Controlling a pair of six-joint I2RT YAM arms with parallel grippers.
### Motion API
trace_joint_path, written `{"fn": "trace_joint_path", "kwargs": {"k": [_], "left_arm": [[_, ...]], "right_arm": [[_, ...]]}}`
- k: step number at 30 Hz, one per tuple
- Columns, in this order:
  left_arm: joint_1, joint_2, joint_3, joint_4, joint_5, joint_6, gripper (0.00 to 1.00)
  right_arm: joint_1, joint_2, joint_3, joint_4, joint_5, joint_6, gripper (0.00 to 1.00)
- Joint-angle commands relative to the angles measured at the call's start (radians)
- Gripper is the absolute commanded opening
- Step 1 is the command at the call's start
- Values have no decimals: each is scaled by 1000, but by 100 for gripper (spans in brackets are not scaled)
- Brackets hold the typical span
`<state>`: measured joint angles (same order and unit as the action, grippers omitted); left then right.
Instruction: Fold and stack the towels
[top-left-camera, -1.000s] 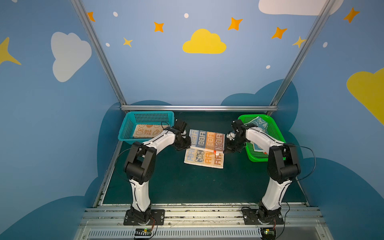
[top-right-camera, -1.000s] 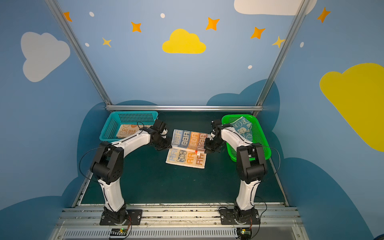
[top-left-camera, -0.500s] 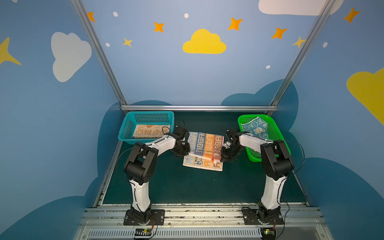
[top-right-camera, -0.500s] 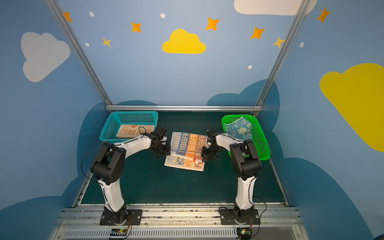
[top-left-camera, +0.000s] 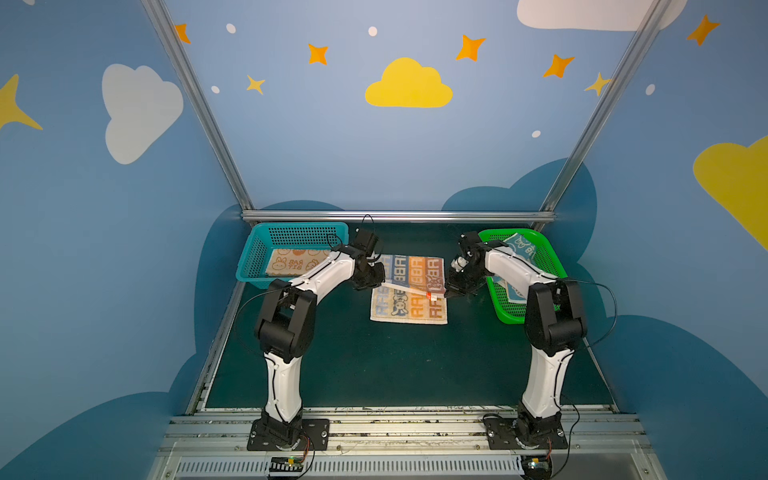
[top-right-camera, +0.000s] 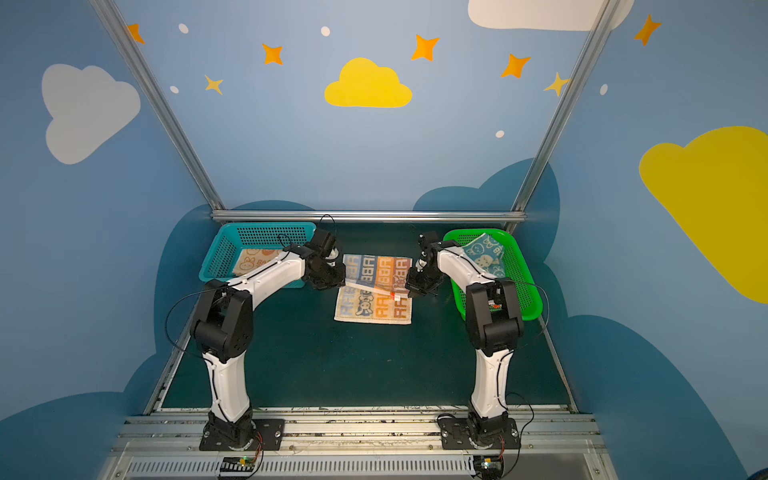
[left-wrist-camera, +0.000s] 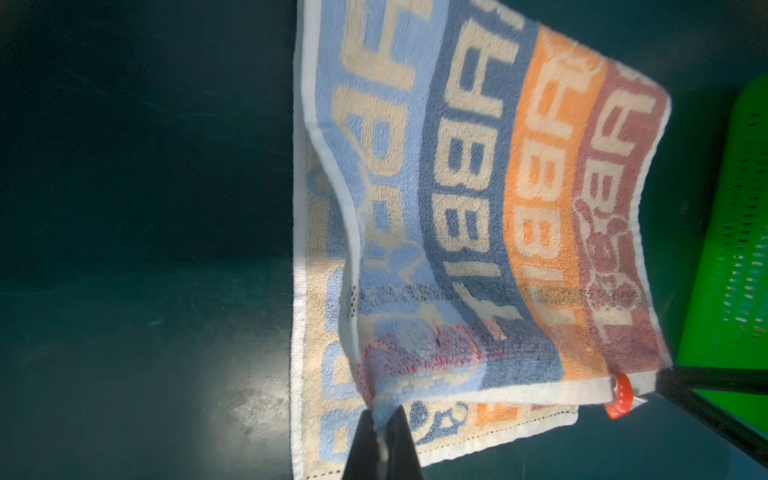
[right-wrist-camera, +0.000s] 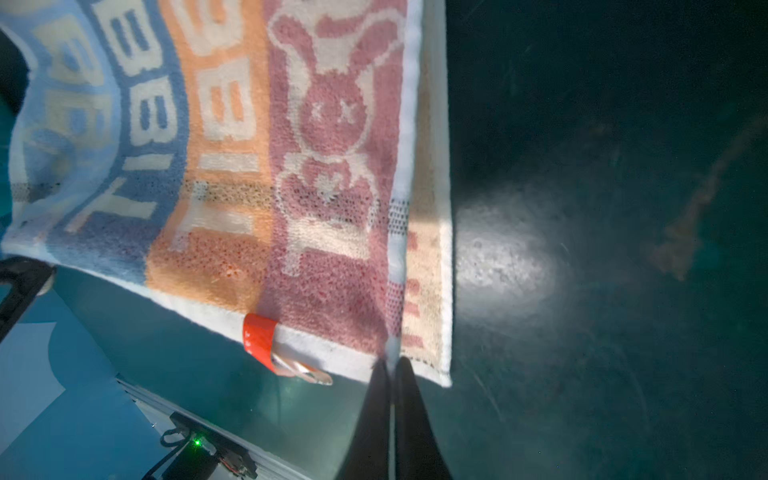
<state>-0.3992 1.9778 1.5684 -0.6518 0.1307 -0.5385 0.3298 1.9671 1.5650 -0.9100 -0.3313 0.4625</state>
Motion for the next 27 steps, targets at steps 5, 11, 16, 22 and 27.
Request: {"fn": "trace_joint_path", "kwargs": {"k": [5,11,16,22,27], "left_arm": [[-2,-107,-93,-20,-11,1,3],[-21,-135,-242,52,3,-31,3],[-42,-108,-307,90,10,-42,3],[-48,-94,-341,107,7,-44,3],[-48,-84,-340,109,3,-40,3]], "right_arm": [[19,-107,-82,-55,27,-14,0],[48,-103,-214,30,16,16,0],[60,-41,-277,93,-2,28,0],[75,-18,-293,111,10,37,0],[74,5,-285,111,26,38,0]]}}
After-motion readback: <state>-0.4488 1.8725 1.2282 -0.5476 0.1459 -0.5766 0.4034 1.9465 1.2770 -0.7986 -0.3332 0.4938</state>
